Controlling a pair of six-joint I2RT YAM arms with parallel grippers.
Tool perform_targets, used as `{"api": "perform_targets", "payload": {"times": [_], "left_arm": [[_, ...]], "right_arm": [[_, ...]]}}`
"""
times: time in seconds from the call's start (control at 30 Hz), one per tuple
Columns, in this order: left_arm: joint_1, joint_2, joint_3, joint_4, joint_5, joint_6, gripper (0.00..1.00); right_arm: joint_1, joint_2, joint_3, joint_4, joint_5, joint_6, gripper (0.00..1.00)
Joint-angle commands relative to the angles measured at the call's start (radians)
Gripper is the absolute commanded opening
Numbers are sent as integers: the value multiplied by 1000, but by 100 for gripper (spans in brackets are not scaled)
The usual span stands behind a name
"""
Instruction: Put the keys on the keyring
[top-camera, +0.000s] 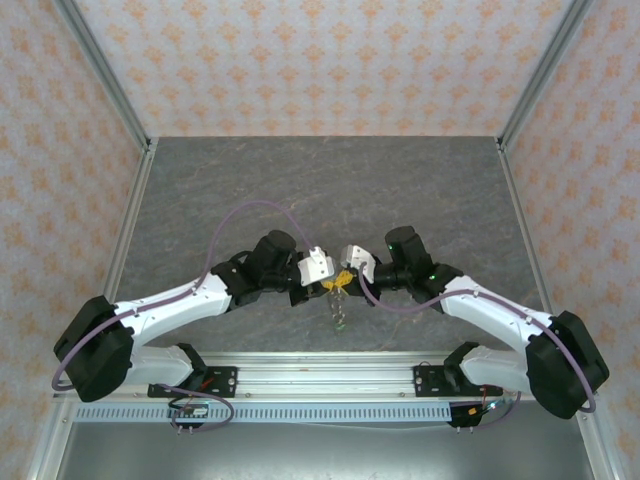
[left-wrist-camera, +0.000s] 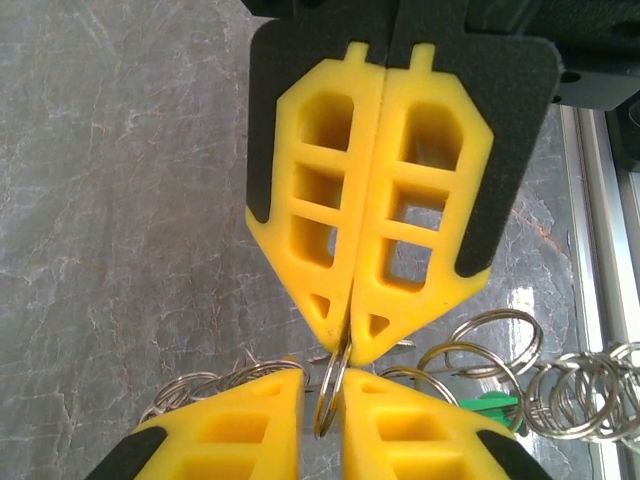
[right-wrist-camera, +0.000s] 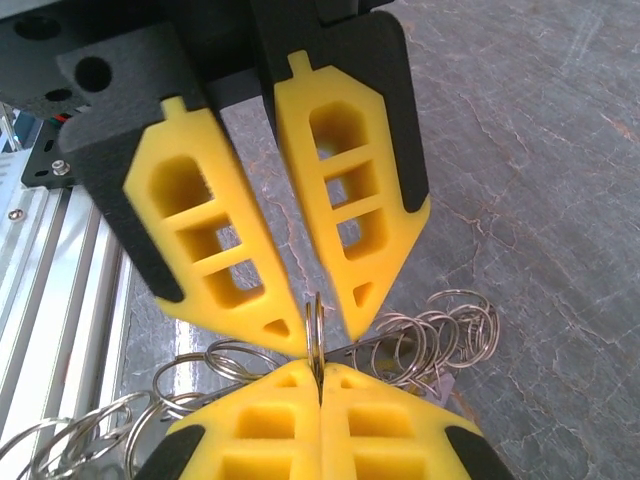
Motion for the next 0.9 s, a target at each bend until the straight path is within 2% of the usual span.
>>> {"api": "perform_targets", "payload": {"times": [0.0, 0.07, 0.17, 0.23, 0.33, 0.53, 0.7, 0.87], "left_arm": [[-5, 15, 46, -71, -32, 38, 11], [-6, 17, 56, -82, -34, 38, 5], [-6, 21, 64, -84, -37, 39, 0], [-6, 25, 67, -85, -38, 40, 0], [-6, 21, 61, -64, -38, 31, 0], [-6, -17, -11, 74, -17, -33, 0], [-6, -9, -25, 113, 28, -55, 0], [-5, -6, -29, 132, 49, -63, 0]], "right_arm": [[6, -34, 29, -4, -10, -27, 0], [6, -40, 31, -9, -16, -27, 0], [6, -50, 23, -1, -18, -26, 0], [7, -56, 16, 11, -15, -19, 0], [7, -62, -8, 34, 2, -10, 5], [3, -39, -70, 101, 30, 9, 14], [-11, -13, -110, 228, 2, 69, 14], [-23, -3, -116, 271, -16, 95, 14]]}}
